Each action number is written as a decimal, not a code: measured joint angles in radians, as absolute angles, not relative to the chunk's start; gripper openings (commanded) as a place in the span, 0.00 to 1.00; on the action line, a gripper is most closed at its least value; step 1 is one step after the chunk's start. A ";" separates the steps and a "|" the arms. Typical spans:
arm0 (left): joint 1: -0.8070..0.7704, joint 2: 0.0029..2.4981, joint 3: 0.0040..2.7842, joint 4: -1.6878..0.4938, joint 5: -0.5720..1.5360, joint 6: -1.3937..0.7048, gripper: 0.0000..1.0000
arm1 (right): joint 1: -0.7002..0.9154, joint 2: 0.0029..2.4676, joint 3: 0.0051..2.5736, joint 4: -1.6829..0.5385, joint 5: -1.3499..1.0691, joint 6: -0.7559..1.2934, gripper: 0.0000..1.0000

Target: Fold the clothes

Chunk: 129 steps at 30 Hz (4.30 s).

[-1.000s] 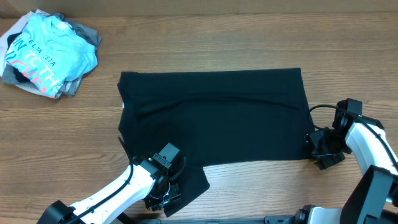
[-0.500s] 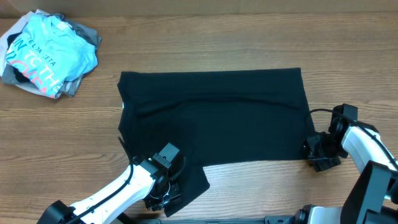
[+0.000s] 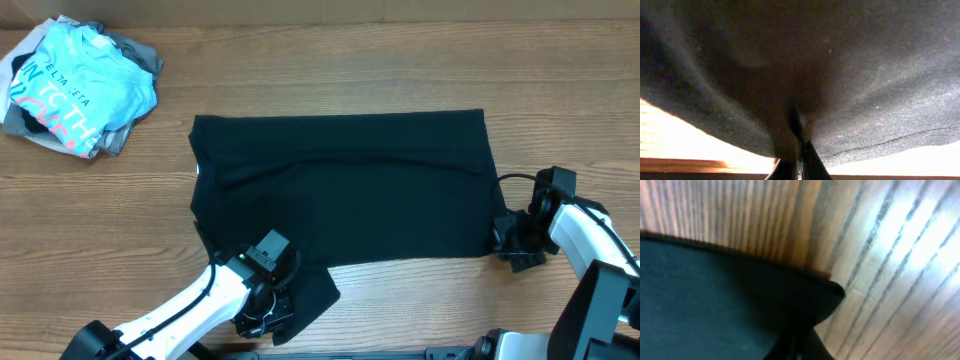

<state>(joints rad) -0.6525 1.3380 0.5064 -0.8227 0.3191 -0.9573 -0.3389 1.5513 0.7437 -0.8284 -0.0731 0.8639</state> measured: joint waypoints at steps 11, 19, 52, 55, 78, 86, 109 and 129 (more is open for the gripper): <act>-0.653 1.353 0.673 -1.008 0.247 -0.894 0.04 | -0.339 1.565 0.791 -0.915 -0.074 0.863 0.04; -0.653 1.334 0.832 -1.138 0.133 -0.882 0.04 | -0.339 1.565 0.886 -0.981 -0.077 0.899 0.04; -0.281 1.344 1.083 -0.795 -0.174 -0.619 0.04 | -0.190 1.565 0.946 -0.550 -0.193 0.999 0.04; -0.281 1.390 1.083 -0.765 -0.181 -0.598 0.04 | -0.157 1.565 0.946 -0.514 -0.182 1.008 0.04; -0.194 1.544 1.083 -0.638 -0.290 -0.528 0.08 | -0.130 1.590 0.947 -0.363 -0.086 1.020 0.04; -0.194 1.544 1.083 -0.585 -0.289 -0.519 0.09 | -0.119 1.669 0.947 -0.310 -0.086 1.021 0.04; -0.194 1.674 1.184 -0.646 -0.264 -0.474 0.98 | -0.126 1.714 1.150 -0.545 -0.088 0.798 1.00; -0.194 1.773 1.305 -0.809 0.012 -0.480 0.04 | -0.107 1.817 1.390 -0.804 -0.184 0.542 0.04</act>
<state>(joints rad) -0.1936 1.7725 1.3048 -0.8089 0.0116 -0.4805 -0.1074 1.8168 1.3903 -0.8043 -0.1841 0.5419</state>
